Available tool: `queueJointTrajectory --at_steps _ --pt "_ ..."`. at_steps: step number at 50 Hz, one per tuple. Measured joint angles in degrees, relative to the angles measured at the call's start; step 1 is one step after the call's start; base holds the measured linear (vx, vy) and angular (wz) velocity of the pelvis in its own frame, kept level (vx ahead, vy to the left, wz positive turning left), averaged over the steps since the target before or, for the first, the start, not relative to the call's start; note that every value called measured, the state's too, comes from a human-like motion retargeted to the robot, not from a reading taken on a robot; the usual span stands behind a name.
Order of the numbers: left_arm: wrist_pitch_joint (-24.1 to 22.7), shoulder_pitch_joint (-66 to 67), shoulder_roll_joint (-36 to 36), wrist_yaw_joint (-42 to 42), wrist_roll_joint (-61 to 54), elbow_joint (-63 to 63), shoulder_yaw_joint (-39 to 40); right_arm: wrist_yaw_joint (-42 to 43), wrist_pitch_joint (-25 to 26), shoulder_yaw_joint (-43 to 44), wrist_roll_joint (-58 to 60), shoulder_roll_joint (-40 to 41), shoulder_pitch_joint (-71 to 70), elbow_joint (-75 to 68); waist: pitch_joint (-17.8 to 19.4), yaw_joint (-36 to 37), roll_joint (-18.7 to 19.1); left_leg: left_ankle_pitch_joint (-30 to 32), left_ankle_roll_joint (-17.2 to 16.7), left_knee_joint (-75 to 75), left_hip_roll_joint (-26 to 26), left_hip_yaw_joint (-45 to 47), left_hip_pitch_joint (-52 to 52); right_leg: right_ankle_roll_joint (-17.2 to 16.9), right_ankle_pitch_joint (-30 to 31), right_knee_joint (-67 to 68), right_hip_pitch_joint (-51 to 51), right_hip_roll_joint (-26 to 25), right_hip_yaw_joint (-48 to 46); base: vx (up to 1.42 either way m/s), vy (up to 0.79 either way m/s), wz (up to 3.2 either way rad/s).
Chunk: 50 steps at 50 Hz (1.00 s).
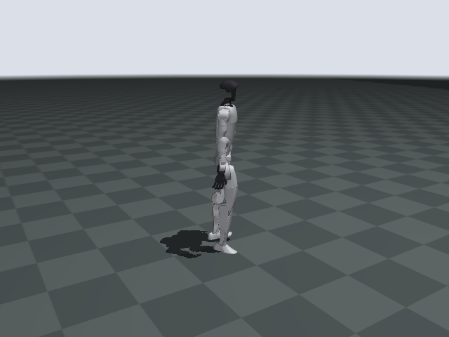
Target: Upper body actions
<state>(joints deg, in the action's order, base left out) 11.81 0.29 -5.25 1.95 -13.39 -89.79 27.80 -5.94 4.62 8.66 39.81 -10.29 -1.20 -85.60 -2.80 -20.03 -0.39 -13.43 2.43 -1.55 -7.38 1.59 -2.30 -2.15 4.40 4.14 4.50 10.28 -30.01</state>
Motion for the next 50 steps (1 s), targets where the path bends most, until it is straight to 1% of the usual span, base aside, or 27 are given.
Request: queueJointTrajectory --at_steps 3,7,12,27,50 --pt "-0.79 -0.53 0.62 -0.25 -1.73 -0.17 0.28 -0.44 0.66 0.96 -0.24 0.15 0.03 -0.18 0.1 1.08 0.04 0.03 -0.41 0.0 0.52 0.44 0.19 0.14 0.4 -1.59 -0.97 -0.77 -1.28 0.03 -0.12 -0.04" --pt "-0.92 -0.42 1.44 1.4 -1.96 -0.33 0.71 -1.63 0.67 0.47 0.11 0.55 0.21 0.51 -0.84 -0.66 0.94 0.34 -0.89 0.12 1.13 -0.28 -0.08 0.43 0.32 -2.23 -1.15 -1.57 -1.12 0.1 -0.11 0.18" --pt "-1.53 -0.63 2.09 0.64 -0.98 -0.14 0.02 -2.08 0.39 -0.15 -0.44 1.32 0.15 1.49 -1.26 -1.6 1.62 0.64 -1.45 0.09 1.64 -0.73 -0.41 0.96 0.21 -2.81 -1.4 -2.33 -1.66 0.04 -0.07 0.12" --pt "-1.09 -0.36 1.9 1.59 0.35 -0.86 -0.66 -3.09 0.68 -1.15 0.98 1.87 0.01 1.38 -2.79 -2.02 2.83 0.98 -2.22 0.44 2.47 -1.18 -0.54 1.79 -0.03 -3.39 -1.43 -3.5 -2.12 0.02 -0.02 0.01" --pt "-0.79 0.0 2.24 3.29 0.56 -1.82 -0.59 -3.04 1.13 -1.11 1.34 1.64 0.41 0.5 -1.78 -2.03 1.98 1.31 -2.09 0.45 2.45 -0.53 0.25 2.27 0.21 -3.71 -2.14 -4.04 -1.87 0.0 0.0 0.0"
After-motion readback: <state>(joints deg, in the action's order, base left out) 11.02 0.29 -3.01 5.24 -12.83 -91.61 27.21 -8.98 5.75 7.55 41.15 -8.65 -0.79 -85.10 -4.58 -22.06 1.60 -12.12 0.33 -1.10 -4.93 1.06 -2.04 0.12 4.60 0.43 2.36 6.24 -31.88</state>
